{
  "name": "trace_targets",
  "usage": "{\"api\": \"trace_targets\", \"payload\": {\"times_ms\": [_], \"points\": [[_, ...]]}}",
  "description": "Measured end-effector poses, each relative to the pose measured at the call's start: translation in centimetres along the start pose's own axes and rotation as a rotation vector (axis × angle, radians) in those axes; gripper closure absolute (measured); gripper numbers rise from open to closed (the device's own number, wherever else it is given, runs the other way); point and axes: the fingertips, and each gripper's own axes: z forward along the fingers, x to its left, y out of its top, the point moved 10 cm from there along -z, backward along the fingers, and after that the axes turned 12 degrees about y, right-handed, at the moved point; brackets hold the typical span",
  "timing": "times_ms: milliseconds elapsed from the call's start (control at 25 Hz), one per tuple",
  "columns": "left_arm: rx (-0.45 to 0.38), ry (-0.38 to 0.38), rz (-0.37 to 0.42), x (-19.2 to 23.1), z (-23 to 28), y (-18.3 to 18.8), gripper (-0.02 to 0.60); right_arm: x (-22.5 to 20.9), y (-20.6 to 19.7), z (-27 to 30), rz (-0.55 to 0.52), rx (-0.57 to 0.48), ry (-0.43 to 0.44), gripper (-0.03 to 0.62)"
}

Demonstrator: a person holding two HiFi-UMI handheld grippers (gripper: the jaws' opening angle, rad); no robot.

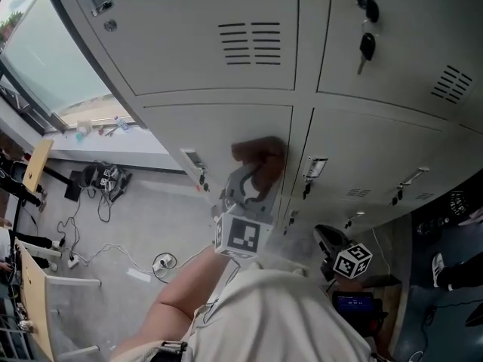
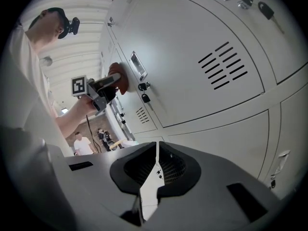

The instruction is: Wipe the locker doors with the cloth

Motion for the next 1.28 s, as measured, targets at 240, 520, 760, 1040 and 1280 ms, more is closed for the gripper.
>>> {"api": "trace_targets", "payload": {"times_ms": [240, 520, 760, 1040, 1280], "points": [[-0.123, -0.007, -0.014, -0.8, 1.0, 4.0, 0.469, -0.9, 0.1, -1.8, 0.062, -0.071, -0.019, 0.565], [-0.111, 0.108, -0.352, 3.9, -0.6, 2.0, 0.469, -1.7, 1.2, -0.5, 0.044, -0.067, 0.019, 0.565], [-0.074, 0.268, -0.381, 9.6, -3.5, -1.9, 0.469, -1.4, 1.4, 1.1, 0.034, -0.037, 0.060, 0.565], [0.049, 0.392, -0.221, 14.2, -6.4, -5.9, 0.469, -0.8, 1.1, 2.5, 0.025, -0.002, 0.096, 0.565], [0.004, 0.559, -0.248, 17.2, -7.3, -4.5, 0.469, -0.4, 1.2, 3.2, 0.009, 0.017, 0.105, 0.565]]}}
